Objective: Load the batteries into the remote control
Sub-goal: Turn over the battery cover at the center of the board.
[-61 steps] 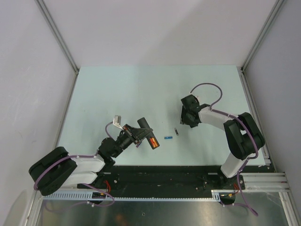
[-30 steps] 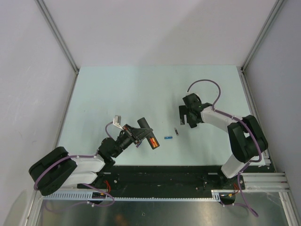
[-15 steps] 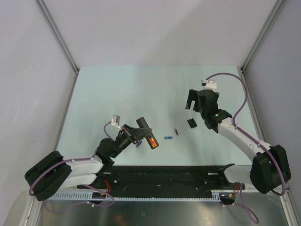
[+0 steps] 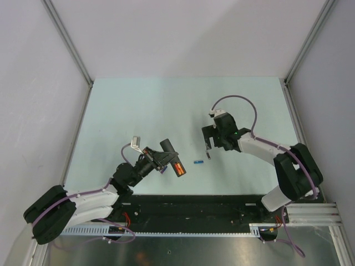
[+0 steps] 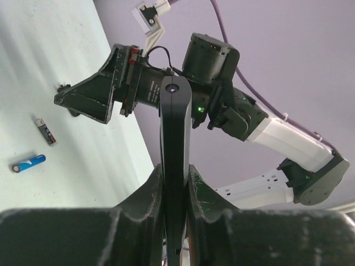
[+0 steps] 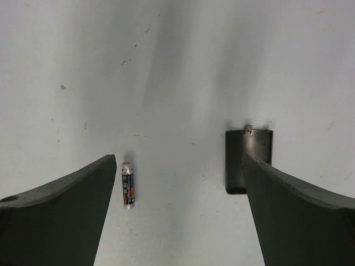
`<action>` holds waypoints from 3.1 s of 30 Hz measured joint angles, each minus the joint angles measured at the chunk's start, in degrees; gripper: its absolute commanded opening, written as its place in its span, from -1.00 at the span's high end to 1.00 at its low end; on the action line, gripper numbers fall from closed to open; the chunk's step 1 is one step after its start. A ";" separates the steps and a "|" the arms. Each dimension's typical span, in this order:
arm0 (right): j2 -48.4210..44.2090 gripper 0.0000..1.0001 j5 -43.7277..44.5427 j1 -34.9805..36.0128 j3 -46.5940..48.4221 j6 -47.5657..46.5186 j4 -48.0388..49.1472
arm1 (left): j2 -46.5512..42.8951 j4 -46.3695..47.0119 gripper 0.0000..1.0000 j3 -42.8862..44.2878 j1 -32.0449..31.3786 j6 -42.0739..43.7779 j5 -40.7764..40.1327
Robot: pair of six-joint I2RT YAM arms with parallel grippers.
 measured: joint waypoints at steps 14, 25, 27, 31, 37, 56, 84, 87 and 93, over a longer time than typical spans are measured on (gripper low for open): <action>4.15 -0.99 5.57 -0.11 2.25 -2.34 -4.87 | -0.61 -1.95 1.00 0.00 0.00 1.07 0.02; 6.60 -0.99 5.66 -1.14 2.47 -2.08 -5.57 | -0.61 -2.82 1.00 0.00 0.00 1.46 0.02; 6.82 -1.00 5.35 -1.57 2.47 -1.90 -5.60 | -0.61 -2.86 1.00 0.00 0.00 1.46 0.02; 6.97 -0.99 4.94 -1.97 2.47 -1.75 -5.62 | -0.61 -3.02 1.00 0.00 0.00 1.49 0.02; 6.97 -0.99 3.87 -2.05 2.47 -1.66 -5.62 | -0.59 -3.17 1.00 0.00 0.00 1.49 0.02; 7.78 -1.00 2.49 -1.90 2.54 -0.72 -5.33 | -0.35 -3.17 1.00 0.00 0.00 1.49 0.02; 5.31 -0.99 2.12 -0.66 2.58 0.72 -5.44 | 0.90 -3.30 1.00 0.00 -0.15 1.51 0.02; 5.79 -1.00 2.16 -0.70 2.56 0.72 -5.46 | 0.92 -3.30 1.00 0.00 -0.15 1.51 0.02; 6.10 -0.99 2.19 -0.98 2.56 0.72 -5.55 | 0.94 -3.32 1.00 0.00 -0.15 1.51 0.02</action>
